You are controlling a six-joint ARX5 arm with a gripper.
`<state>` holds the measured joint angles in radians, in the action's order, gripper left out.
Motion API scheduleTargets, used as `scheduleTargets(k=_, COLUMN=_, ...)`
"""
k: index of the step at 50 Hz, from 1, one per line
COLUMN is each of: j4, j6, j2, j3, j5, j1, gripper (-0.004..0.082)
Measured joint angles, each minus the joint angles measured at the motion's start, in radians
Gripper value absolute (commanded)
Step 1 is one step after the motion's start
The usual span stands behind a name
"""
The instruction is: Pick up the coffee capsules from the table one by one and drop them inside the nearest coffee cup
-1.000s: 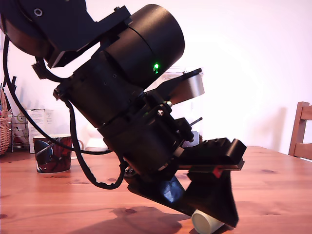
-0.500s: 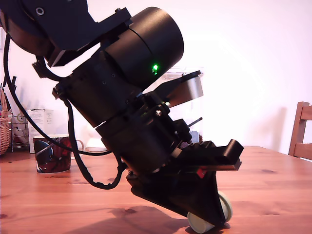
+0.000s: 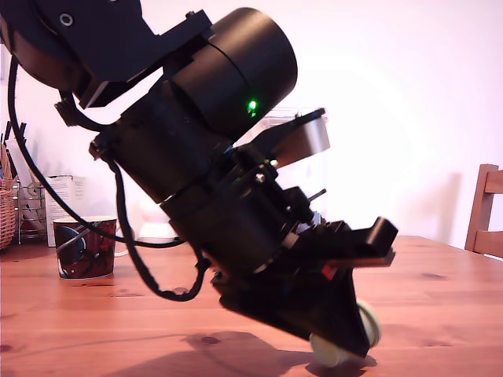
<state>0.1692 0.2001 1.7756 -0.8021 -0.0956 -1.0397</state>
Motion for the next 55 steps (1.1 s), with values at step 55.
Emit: scheduleTargets(k=55, j4=0.386, j6=-0.023, j2=-0.299, j3=0.250, j5=0.210, j1=0.024, gripper=0.0022)
